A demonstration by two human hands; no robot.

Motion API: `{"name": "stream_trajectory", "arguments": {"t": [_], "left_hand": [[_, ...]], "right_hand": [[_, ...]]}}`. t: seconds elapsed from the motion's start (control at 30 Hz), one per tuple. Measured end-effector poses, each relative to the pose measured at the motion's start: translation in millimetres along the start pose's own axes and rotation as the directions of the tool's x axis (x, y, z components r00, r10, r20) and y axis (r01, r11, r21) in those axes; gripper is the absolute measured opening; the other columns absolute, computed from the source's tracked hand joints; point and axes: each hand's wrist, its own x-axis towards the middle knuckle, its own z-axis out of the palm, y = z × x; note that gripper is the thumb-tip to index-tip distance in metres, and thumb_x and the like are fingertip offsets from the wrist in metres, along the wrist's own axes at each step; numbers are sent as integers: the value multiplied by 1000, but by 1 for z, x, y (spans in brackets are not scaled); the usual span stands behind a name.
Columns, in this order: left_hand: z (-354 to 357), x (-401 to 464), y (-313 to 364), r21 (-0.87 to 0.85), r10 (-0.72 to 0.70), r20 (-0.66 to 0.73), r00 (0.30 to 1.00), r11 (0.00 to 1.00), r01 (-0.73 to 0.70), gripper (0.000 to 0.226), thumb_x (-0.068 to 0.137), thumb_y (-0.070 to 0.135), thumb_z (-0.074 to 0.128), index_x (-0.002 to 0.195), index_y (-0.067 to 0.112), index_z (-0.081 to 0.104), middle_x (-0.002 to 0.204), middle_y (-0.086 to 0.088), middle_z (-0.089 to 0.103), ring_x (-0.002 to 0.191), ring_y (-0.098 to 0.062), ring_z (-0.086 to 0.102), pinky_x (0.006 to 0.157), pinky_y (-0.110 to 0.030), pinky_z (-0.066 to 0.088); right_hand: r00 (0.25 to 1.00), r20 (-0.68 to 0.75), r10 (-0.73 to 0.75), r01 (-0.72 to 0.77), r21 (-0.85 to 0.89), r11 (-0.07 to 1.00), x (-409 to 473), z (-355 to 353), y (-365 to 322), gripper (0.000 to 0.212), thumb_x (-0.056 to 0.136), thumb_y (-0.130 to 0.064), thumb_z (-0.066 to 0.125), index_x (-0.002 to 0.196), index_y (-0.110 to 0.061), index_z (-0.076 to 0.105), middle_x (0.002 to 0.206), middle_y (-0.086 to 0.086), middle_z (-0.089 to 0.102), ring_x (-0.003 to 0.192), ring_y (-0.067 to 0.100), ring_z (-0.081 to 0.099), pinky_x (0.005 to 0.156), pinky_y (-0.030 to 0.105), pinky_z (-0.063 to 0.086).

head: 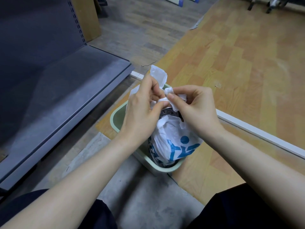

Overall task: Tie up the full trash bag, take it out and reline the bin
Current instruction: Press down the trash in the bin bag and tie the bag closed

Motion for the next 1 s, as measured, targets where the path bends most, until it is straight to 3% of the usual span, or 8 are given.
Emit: {"name": "stream_trajectory", "arguments": {"t": [0.1, 0.17, 0.23, 0.33, 0.43, 0.6, 0.8, 1.0], "left_hand": [[2, -1, 0, -1, 0, -73, 997, 1000, 0, 44, 80, 3, 67, 76, 30, 34, 78, 2, 65, 73, -8, 62, 74, -36, 53], [1, 0, -2, 31, 8, -127, 992, 999, -4, 44, 78, 6, 71, 74, 31, 34, 78, 4, 66, 79, -3, 59, 73, -22, 49], [-2, 2, -4, 54, 21, -124, 992, 998, -14, 46, 75, 7, 73, 73, 31, 34, 77, 4, 67, 83, -6, 61, 73, -18, 46], [-5, 6, -8, -106, -54, -28, 998, 993, 51, 43, 75, -2, 71, 74, 25, 38, 74, -4, 68, 73, -13, 68, 74, -28, 55], [-4, 13, -14, -265, -170, 147, 974, 942, 205, 37, 77, -9, 68, 75, 17, 42, 70, -5, 65, 66, -12, 66, 73, -25, 54], [-7, 20, -16, -305, -194, 301, 934, 908, 287, 34, 79, -13, 63, 78, 13, 41, 80, -19, 63, 72, -21, 63, 77, -30, 52], [-7, 22, -19, -372, -159, 341, 927, 882, 288, 33, 81, -17, 57, 79, 11, 40, 77, -10, 63, 68, -14, 66, 78, -29, 53], [2, 21, -19, -378, -148, 282, 948, 891, 252, 32, 83, -14, 57, 78, 13, 41, 75, -6, 58, 64, -9, 64, 77, -30, 53]], "right_hand": [[1000, 15, 27, -28, 31, 999, 2, -1, 0, 8, 84, -4, 65, 87, -5, 73, 50, -15, 59, 52, -3, 54, 59, 17, 45], [997, 38, 62, -66, 120, 991, 2, -1, -1, 8, 85, -2, 65, 85, -7, 71, 51, 2, 60, 53, 3, 55, 58, 15, 46], [995, 45, 86, -94, 200, 975, 1, -2, 2, 10, 84, -2, 66, 83, -11, 71, 55, 0, 65, 56, 2, 59, 61, 16, 48], [994, 52, 91, -99, 191, 976, -1, -4, 7, 10, 84, -3, 65, 88, -9, 71, 58, -11, 64, 58, -1, 60, 63, 16, 48], [995, 92, 47, -60, 142, 988, -5, -5, 8, 11, 87, 0, 61, 92, -5, 69, 73, 3, 67, 65, 6, 62, 65, 18, 50], [977, 192, -96, 96, 8, 995, -8, -10, 4, 13, 88, -3, 56, 90, -8, 68, 84, 11, 65, 74, 11, 58, 68, 21, 47], [984, 176, 7, -23, 92, 995, -11, -11, 2, 22, 92, 5, 49, 90, -12, 64, 67, -16, 65, 62, -5, 58, 64, 8, 44], [969, 14, 247, -238, 324, 916, -12, -8, 5, 18, 87, 2, 59, 92, -10, 72, 68, 6, 69, 69, 19, 66, 80, 38, 57]]}}
